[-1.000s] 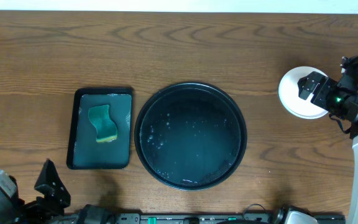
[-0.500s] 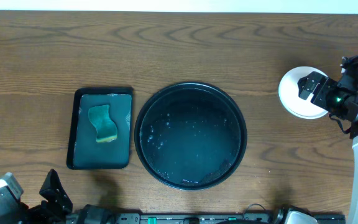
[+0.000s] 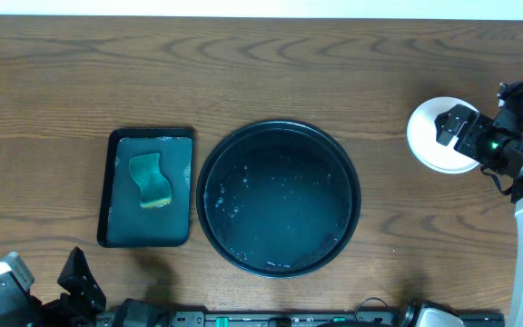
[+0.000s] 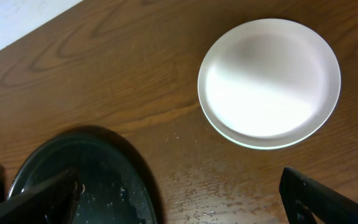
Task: Clean dirty plates on tray and stack at the side
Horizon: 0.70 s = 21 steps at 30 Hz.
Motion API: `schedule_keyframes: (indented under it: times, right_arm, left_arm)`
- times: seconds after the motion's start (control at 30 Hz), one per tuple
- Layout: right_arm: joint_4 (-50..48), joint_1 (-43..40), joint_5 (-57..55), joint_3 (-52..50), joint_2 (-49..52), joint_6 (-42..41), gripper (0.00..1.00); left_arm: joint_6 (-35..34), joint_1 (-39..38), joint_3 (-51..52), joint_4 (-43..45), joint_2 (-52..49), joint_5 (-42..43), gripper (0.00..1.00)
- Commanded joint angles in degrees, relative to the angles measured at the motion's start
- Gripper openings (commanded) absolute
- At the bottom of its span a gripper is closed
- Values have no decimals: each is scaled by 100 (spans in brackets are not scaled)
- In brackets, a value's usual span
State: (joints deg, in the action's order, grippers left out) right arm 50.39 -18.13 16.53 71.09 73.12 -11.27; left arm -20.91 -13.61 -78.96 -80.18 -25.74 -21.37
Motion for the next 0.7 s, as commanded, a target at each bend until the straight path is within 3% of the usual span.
schedule_keyframes:
  times: [0.0,0.4,0.67]
  right_arm:
    - [17,35,50,24,7,61,99]
    - [83,35,1488,24,7,63,99]
    - [334,33,1196,24,7,66,99]
  left_arm:
    - [52,-13,-2,-15,-22,-79,80]
    - [52,-13,-2,-15,-22,-79,80]
    - [52,-13,-2,-15,-22,-79,80]
